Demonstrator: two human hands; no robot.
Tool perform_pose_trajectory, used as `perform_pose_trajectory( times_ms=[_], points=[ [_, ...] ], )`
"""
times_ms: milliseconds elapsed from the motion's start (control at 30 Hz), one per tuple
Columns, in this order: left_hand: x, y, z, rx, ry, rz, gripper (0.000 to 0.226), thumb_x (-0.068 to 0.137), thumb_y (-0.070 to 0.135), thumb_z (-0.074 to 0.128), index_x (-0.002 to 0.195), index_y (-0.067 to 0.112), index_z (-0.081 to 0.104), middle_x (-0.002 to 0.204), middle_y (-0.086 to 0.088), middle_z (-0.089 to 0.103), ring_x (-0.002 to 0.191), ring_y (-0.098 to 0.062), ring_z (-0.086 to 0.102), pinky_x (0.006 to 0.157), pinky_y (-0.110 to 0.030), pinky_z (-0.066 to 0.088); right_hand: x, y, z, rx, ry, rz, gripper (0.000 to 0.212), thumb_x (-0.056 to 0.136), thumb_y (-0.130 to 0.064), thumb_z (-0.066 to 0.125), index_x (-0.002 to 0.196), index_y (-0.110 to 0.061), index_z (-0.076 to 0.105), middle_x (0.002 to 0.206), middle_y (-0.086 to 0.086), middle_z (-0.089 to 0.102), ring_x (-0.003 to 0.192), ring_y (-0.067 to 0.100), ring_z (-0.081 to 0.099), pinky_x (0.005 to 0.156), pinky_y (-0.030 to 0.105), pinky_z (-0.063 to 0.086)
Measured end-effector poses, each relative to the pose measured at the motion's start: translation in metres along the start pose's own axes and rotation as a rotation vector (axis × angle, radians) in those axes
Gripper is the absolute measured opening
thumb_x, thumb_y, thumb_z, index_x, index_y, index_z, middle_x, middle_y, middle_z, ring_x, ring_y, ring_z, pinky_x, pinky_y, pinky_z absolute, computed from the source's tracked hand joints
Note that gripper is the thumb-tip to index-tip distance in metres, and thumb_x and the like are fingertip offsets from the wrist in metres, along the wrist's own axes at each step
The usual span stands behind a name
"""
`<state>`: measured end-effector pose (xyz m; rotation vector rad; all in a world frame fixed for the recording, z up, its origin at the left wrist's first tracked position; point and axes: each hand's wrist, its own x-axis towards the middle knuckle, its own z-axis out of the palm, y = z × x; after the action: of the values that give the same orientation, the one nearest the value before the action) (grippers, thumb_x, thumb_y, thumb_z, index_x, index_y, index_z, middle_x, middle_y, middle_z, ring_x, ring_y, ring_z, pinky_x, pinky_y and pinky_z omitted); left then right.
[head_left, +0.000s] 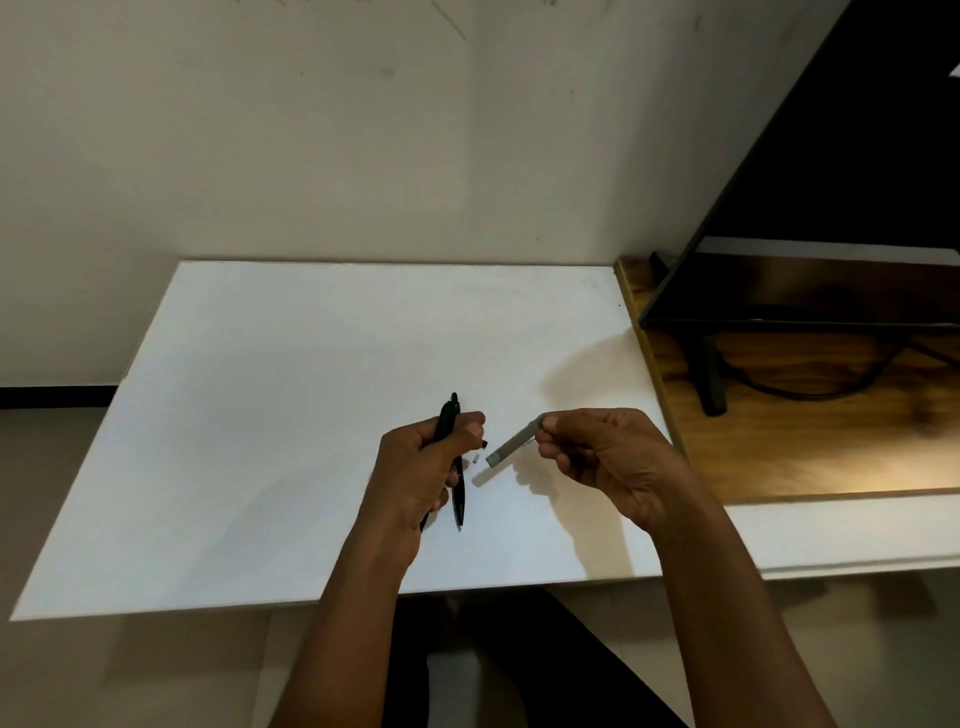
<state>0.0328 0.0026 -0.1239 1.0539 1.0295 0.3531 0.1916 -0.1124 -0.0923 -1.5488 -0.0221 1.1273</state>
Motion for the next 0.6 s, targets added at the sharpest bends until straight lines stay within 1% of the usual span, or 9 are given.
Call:
perform_pose_trajectory(
  times_ms=[100,167,233,300,400,467,600],
  points=[
    [0.002,0.000,-0.004,-0.002,0.036,0.031,0.022,0.080,0.039,0.077,0.084,0.018,0.080,0.084,-0.013,0.060,0.055,-0.017,0.036,0.045,-0.025,0.026,0.003,0.002,-0.008,-0.148,0.042,-0.028,0.009,0.088,0.000,0.068,0.092,0.005,0.074,0.079,0.018,0.074,0.065,0.018,0.070,0.064,0.024,0.059],
    [0.001,0.001,-0.003,-0.006,0.050,0.035,0.022,0.080,0.040,0.077,0.082,0.018,0.080,0.082,-0.012,0.062,0.053,-0.016,0.037,0.044,-0.025,0.027,0.006,0.004,-0.008,-0.280,0.050,-0.053,0.009,0.089,-0.001,0.068,0.090,0.005,0.075,0.081,0.020,0.075,0.067,0.020,0.070,0.066,0.026,0.059],
    [-0.001,0.003,-0.001,-0.022,0.061,0.032,0.019,0.082,0.036,0.077,0.083,0.017,0.081,0.081,-0.008,0.067,0.050,-0.013,0.040,0.043,-0.023,0.029,0.008,0.007,-0.006,-0.376,0.057,-0.074,0.009,0.088,-0.001,0.068,0.088,0.005,0.076,0.082,0.022,0.075,0.067,0.021,0.070,0.067,0.027,0.059],
    [-0.003,0.005,0.001,-0.030,0.063,0.030,0.017,0.085,0.032,0.074,0.089,0.017,0.080,0.080,-0.001,0.072,0.048,-0.009,0.043,0.042,-0.021,0.030,0.011,0.011,-0.003,-0.433,0.080,-0.097,0.008,0.087,0.000,0.068,0.086,0.003,0.076,0.079,0.022,0.075,0.066,0.021,0.069,0.065,0.027,0.058],
    [-0.006,0.007,0.002,-0.028,0.062,0.020,0.020,0.087,0.033,0.071,0.094,0.017,0.080,0.076,0.004,0.073,0.048,-0.008,0.044,0.043,-0.020,0.031,0.015,0.015,0.002,-0.510,0.133,-0.136,0.009,0.083,0.001,0.069,0.079,0.001,0.077,0.074,0.019,0.075,0.063,0.021,0.069,0.061,0.026,0.056],
    [-0.006,0.008,0.002,-0.019,0.066,0.007,0.021,0.088,0.035,0.069,0.095,0.017,0.079,0.077,0.003,0.074,0.050,-0.010,0.046,0.045,-0.022,0.032,0.017,0.017,0.005,-0.542,0.163,-0.144,0.009,0.082,0.002,0.069,0.077,0.001,0.077,0.072,0.018,0.075,0.060,0.020,0.069,0.060,0.025,0.058],
    [-0.007,0.009,0.002,-0.019,0.054,0.009,0.023,0.089,0.036,0.066,0.095,0.017,0.079,0.082,0.000,0.076,0.053,-0.012,0.048,0.049,-0.025,0.033,0.021,0.021,0.009,-0.551,0.212,-0.163,0.009,0.081,0.002,0.069,0.076,0.001,0.076,0.071,0.019,0.074,0.057,0.020,0.067,0.064,0.029,0.059]
  ],
)
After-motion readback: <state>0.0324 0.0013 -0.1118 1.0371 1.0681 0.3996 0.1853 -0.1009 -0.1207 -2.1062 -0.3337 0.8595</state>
